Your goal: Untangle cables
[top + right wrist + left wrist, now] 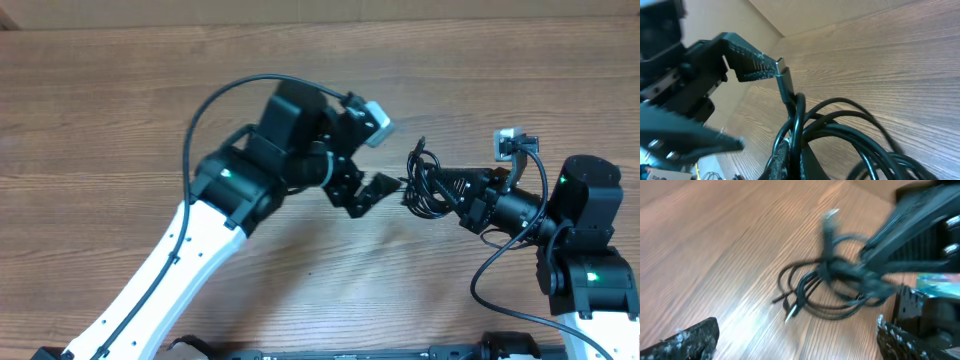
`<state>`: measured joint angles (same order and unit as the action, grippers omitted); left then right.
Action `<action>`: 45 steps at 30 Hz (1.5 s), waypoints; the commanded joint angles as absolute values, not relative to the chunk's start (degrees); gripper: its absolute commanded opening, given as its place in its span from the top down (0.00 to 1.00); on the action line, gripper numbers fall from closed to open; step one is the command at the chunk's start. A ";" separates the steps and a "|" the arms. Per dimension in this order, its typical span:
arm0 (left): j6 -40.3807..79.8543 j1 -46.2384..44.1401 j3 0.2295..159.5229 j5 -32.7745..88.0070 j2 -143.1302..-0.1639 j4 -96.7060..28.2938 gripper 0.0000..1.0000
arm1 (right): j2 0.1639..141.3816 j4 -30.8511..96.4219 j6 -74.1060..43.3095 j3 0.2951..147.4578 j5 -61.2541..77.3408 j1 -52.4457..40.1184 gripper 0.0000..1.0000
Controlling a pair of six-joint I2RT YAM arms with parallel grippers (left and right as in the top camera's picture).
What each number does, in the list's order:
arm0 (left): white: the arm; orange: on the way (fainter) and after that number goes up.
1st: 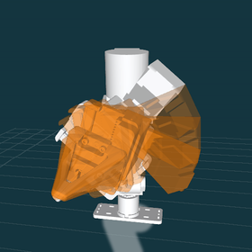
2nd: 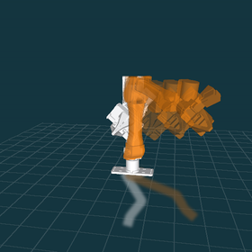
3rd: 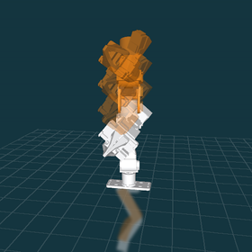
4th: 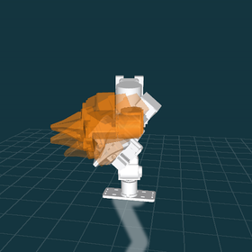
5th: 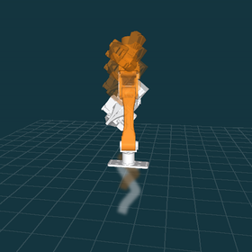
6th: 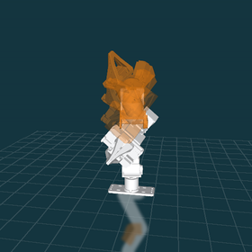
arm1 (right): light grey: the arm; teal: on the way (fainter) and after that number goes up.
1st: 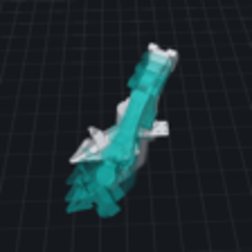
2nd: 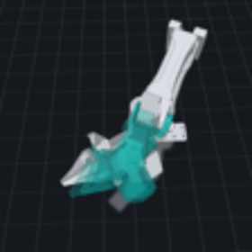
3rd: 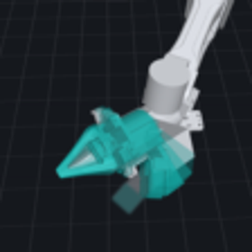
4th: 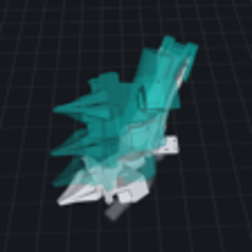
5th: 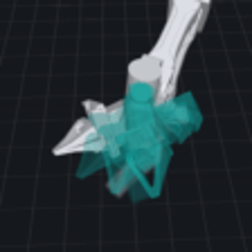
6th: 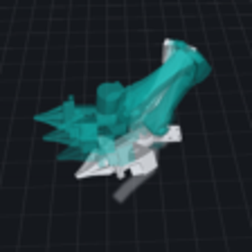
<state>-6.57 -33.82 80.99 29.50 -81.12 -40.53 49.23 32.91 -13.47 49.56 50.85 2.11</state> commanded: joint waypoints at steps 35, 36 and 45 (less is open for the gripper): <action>-11.62 -26.63 81.58 66.48 -80.05 -29.28 0.10 | 48.95 15.16 -4.40 50.70 68.73 1.98 0.96; -11.62 -26.63 81.58 66.92 -80.05 -29.26 0.14 | 48.95 14.98 -4.40 50.70 68.75 1.98 0.96; -11.57 -26.83 81.58 67.61 -80.14 -29.36 0.77 | 48.95 11.07 -4.43 50.70 72.40 1.98 0.96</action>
<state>-11.18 -26.85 80.99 66.06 -81.12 -29.26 49.23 12.58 -4.80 49.56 69.19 2.11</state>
